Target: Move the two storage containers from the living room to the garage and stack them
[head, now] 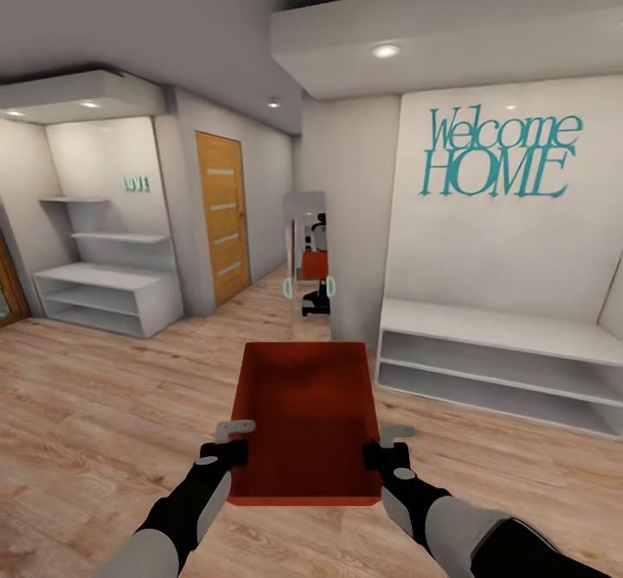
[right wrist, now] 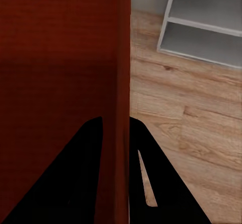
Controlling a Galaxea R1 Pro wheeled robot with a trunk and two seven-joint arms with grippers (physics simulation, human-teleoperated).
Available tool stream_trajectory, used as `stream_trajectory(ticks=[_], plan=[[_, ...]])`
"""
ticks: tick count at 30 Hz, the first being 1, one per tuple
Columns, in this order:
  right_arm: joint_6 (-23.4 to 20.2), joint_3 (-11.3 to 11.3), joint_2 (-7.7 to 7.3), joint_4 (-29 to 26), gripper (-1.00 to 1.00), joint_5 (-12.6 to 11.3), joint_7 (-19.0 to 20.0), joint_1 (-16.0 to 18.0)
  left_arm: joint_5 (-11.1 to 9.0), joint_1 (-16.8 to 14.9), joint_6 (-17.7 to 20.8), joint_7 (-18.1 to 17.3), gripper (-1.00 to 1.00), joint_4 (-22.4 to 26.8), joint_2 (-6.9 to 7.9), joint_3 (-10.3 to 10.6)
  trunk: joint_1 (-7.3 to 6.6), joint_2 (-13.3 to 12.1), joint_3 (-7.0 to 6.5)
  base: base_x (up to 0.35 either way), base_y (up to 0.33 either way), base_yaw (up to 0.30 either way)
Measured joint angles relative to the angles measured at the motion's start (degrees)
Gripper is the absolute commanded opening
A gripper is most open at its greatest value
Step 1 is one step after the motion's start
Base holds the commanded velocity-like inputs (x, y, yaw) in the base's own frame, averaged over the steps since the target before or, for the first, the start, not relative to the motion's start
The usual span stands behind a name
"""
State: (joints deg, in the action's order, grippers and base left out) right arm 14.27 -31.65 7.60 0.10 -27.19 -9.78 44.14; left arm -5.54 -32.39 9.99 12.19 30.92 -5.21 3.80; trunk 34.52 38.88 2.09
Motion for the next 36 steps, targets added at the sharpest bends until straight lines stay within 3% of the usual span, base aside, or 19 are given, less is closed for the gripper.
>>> stream_trajectory(ticks=[8, 22, 36], plan=[[-0.04, -0.07, 0.02, 0.01, -1.00, -0.06, -0.02, 0.00, 0.00, 0.00, 0.00, -0.04, -1.00, -0.03, 0.01, -0.04, 0.00, 0.00, 0.00, 0.322, 0.000, 0.247], [-0.05, 0.04, -0.01, -0.01, -1.00, 0.06, 0.00, 0.00, 0.08, 0.00, 0.01, -0.03, -1.00, -0.04, -0.04, -0.12, 0.00, 0.00, 0.00, 0.322, 0.000, 0.040], [0.06, -0.01, 0.03, 0.01, -1.00, -0.05, -0.02, 0.00, 0.02, 0.00, 0.00, -0.04, -1.00, 0.05, 0.03, 0.00, 0.00, 0.00, 0.00, 0.322, 0.000, 0.256]])
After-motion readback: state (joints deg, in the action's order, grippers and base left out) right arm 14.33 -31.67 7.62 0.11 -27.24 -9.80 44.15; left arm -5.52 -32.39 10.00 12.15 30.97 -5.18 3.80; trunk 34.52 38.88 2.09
